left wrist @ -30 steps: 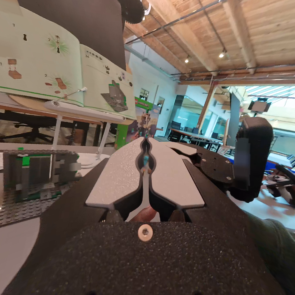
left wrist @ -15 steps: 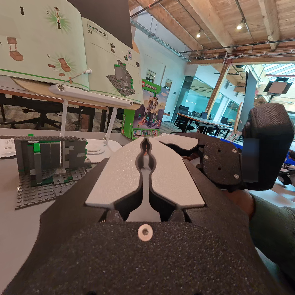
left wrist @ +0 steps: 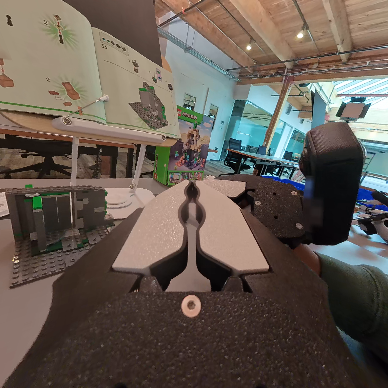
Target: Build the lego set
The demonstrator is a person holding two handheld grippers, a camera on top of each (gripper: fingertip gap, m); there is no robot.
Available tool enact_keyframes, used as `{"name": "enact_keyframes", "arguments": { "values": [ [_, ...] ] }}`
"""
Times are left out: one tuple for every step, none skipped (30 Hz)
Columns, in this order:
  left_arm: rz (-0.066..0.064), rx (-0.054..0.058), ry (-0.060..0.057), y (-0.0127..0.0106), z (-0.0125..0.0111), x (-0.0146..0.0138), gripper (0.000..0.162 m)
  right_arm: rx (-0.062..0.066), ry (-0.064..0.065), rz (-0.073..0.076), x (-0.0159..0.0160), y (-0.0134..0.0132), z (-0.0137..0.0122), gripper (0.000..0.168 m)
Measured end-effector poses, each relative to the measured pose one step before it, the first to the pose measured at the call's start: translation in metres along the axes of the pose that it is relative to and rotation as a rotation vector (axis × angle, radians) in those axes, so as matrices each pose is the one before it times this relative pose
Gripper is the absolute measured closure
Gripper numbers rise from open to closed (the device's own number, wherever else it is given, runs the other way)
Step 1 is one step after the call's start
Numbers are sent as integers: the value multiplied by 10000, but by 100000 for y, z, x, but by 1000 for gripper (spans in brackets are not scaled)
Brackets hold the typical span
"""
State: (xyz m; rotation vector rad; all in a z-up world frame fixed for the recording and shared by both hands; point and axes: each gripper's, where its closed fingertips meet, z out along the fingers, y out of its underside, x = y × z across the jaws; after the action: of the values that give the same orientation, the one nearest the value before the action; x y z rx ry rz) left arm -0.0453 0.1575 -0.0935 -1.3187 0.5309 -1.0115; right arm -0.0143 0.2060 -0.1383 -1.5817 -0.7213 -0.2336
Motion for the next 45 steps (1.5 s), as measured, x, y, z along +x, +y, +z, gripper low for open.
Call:
{"name": "enact_keyframes", "arguments": {
  "values": [
    [16,3,-19,-27,-21,-25,162,-12,-188,233,-40,71,3,157],
    [8,-49,-39,15,-13,-62,162,32,-168,202,23,15,-29,157],
    [9,-104,-40,60,-39,-53,162,66,-95,141,99,-26,-61,159],
    [-16,-173,-13,138,-26,-18,162,85,-27,54,139,-32,-73,164],
    [-36,-202,21,156,-7,23,162,148,68,-44,184,-73,-82,168],
    [7,-144,-28,108,-15,-47,162,149,173,-121,261,-57,-54,168],
    [87,-70,-90,46,-11,-124,161,103,199,-118,242,5,-19,168],
    [131,-110,-120,118,17,-183,159,95,164,-43,191,26,21,168],
    [125,-155,-84,204,44,-178,158,55,141,22,152,85,31,168],
    [88,-128,-101,214,40,-230,158,-57,94,60,109,199,66,168],
    [62,-118,-115,216,33,-301,159,-84,-4,153,12,207,74,168],
    [48,-113,-77,213,39,-278,161,8,-99,299,-92,79,52,168],
    [40,-116,-95,212,48,-324,162,41,-95,311,-52,19,31,168],
    [72,-74,-122,154,39,-373,162,56,59,192,170,-31,-22,168],
    [112,-71,-134,135,48,-385,162,88,170,108,306,-110,-83,168],
    [142,-92,-187,155,50,-460,162,71,120,136,242,-105,-95,168],
    [148,-105,-199,175,72,-467,162,64,46,171,139,-105,-81,168],
    [153,-124,-185,218,95,-461,162,64,4,137,59,-88,-68,168],
    [172,-166,-262,292,123,-550,162,34,15,30,56,-17,-45,168],
    [195,-198,-303,350,151,-609,162,-62,-22,-69,-49,156,22,168],
    [192,-193,-290,348,159,-592,162,-23,-41,-95,-110,148,42,168],
    [148,-150,-275,259,152,-586,162,33,-47,-70,-141,97,31,168],
    [113,-124,-299,206,125,-633,162,-13,-66,-1,-152,126,44,168],
    [132,-113,-308,199,141,-680,162,-16,-78,88,-112,94,41,168],
    [151,-117,-304,213,146,-695,162,-78,-140,164,-132,160,87,168],
    [146,-112,-259,188,161,-667,162,-188,-201,170,-212,328,149,167],
    [167,-133,-212,224,244,-629,162,-191,-186,100,-205,403,168,164],
    [189,-144,-220,231,295,-675,162,-126,-80,16,-105,361,140,162],
    [154,-175,-154,218,409,-625,162,-126,-29,-8,-46,320,119,159],
    [66,-234,-53,287,517,-530,162,-81,-27,23,-32,207,87,158],
    [30,-276,-86,367,582,-607,162,-20,-15,50,6,69,50,156],
    [28,-180,-130,276,557,-654,162,-67,-55,65,-49,93,55,155],
    [-49,-160,-103,221,578,-570,153,-76,-81,80,-53,104,64,152],
    [-73,-204,-67,231,572,-437,149,-18,-56,76,-31,65,49,150],
    [28,-93,-5,61,536,-229,146,1,-32,56,16,36,29,148],
    [82,-51,-54,-5,497,-189,145,-33,-20,48,40,83,47,146],
    [87,-30,-89,-56,484,-155,143,-25,-25,64,20,50,52,143],
    [36,-97,-80,27,522,-116,141,12,-25,72,9,-2,27,141],
    [21,-81,-92,6,511,-115,138,-32,-37,67,-14,24,29,138],
    [19,-56,-126,-10,500,-167,136,-75,-64,70,-59,57,42,136],
    [-19,-64,-135,15,464,-205,134,-76,-51,69,-41,83,65,133],
    [-82,-88,-16,72,454,-62,134,-89,-51,57,-27,105,76,130],
    [-107,-106,3,137,460,-25,133,-81,-55,45,-32,123,88,127],
    [-67,-115,-20,183,441,-43,133,-70,-49,23,-40,131,91,125],
    [-25,-125,-54,217,410,-86,133,-70,-42,10,-47,143,94,122]
  ]
}}
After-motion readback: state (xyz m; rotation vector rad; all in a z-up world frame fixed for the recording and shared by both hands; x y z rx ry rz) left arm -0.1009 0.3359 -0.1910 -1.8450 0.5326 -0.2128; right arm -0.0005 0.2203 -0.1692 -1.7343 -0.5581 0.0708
